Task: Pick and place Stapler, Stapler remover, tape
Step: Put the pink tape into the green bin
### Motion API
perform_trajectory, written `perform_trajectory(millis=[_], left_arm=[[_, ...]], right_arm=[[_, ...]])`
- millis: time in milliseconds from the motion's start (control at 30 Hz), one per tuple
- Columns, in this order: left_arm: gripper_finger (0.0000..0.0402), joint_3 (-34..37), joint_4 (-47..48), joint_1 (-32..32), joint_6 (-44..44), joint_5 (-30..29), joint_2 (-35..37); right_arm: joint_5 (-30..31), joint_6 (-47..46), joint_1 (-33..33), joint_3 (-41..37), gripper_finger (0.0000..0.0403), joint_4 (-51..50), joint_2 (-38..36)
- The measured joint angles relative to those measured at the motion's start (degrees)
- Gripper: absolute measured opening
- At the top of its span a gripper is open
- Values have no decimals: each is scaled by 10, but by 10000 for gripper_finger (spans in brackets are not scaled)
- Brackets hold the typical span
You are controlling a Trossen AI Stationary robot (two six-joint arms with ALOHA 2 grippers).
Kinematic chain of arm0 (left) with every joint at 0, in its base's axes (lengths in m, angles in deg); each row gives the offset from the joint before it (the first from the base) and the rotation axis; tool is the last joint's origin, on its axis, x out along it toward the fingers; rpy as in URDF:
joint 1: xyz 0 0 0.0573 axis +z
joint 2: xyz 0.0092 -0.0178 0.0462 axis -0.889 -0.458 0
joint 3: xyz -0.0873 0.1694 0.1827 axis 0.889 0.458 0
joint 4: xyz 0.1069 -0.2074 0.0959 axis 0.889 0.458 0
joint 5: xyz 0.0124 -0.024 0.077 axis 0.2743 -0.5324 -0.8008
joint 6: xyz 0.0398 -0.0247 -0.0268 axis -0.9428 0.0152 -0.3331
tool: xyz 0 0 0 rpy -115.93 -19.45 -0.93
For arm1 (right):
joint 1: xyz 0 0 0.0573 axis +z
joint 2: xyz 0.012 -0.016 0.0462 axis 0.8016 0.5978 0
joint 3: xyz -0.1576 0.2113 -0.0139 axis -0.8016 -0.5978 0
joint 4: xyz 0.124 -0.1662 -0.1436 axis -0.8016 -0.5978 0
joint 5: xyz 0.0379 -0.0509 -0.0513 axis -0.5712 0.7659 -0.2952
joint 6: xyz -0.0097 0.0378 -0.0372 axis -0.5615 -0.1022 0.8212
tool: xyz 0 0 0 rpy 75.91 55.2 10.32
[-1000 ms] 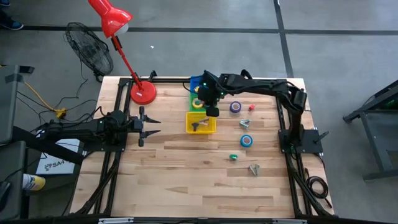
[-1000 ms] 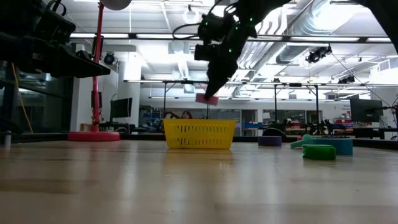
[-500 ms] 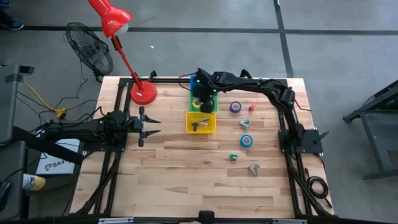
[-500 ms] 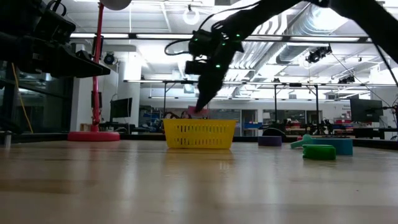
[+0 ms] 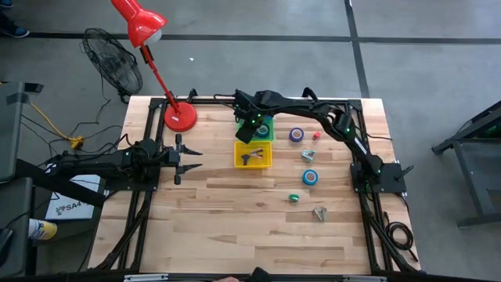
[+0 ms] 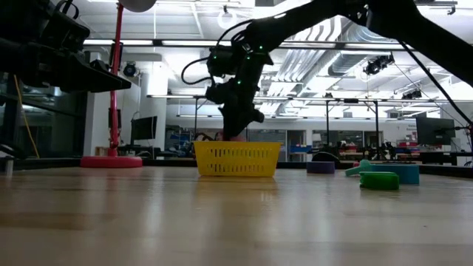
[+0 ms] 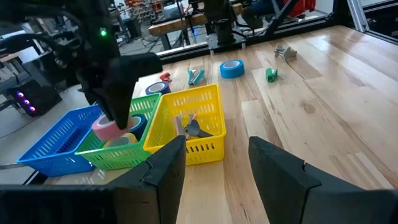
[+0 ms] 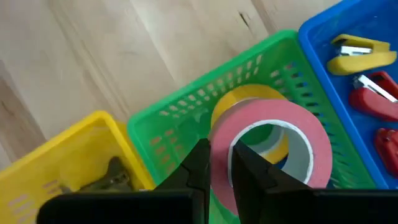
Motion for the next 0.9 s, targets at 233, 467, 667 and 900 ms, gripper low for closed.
perform_trajectory(millis=[233, 467, 667, 900], left_arm=[[172, 0, 0, 0, 0, 0, 0], [172, 0, 0, 0, 0, 0, 0], [172, 0, 0, 0, 0, 0, 0], [172, 0, 0, 0, 0, 0, 0]], right_arm=[[15, -18, 0, 2, 30, 20, 9], [15, -33, 1, 2, 30, 23, 9], [7, -40, 3, 2, 30, 22, 17], [12, -38, 3, 1, 45, 14, 19]])
